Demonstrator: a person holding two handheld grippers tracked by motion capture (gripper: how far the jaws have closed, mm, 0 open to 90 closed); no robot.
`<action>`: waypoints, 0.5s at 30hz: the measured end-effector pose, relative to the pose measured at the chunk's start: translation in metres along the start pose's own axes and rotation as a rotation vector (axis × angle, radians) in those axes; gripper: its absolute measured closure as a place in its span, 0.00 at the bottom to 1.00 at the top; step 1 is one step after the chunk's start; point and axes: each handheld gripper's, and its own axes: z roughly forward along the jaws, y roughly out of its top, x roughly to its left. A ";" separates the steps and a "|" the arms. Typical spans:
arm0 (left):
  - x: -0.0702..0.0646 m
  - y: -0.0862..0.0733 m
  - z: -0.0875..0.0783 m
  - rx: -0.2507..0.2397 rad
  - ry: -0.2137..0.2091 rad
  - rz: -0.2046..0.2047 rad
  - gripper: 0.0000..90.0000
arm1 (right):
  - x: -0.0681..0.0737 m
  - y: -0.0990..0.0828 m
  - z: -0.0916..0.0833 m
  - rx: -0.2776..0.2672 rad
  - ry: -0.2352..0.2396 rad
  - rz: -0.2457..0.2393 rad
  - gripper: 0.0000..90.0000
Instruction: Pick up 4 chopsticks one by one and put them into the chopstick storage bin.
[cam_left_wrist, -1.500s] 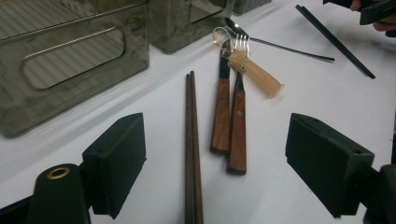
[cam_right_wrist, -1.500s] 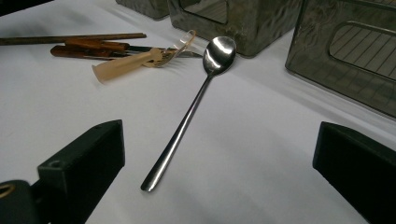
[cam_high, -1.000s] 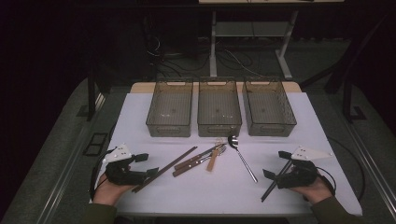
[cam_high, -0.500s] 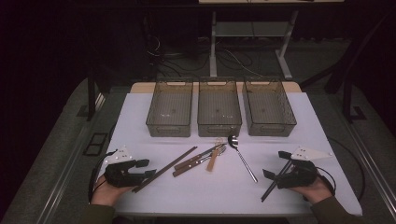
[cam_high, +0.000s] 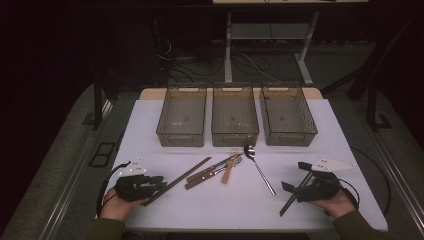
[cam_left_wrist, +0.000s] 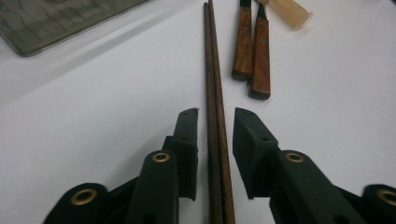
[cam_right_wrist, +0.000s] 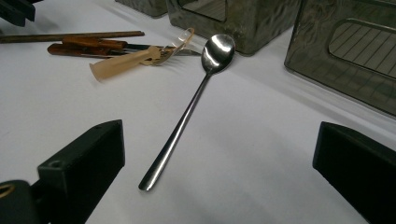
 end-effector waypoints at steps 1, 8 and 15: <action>0.000 0.000 0.001 0.000 -0.003 -0.002 0.81 | 0.000 0.000 0.000 -0.001 0.000 0.000 0.03; 0.001 -0.001 0.004 0.038 -0.013 0.006 0.89 | 0.000 0.000 0.000 0.001 0.000 0.001 0.03; 0.003 -0.003 0.007 0.055 -0.019 0.002 0.92 | 0.000 0.000 0.000 0.000 -0.001 0.000 0.03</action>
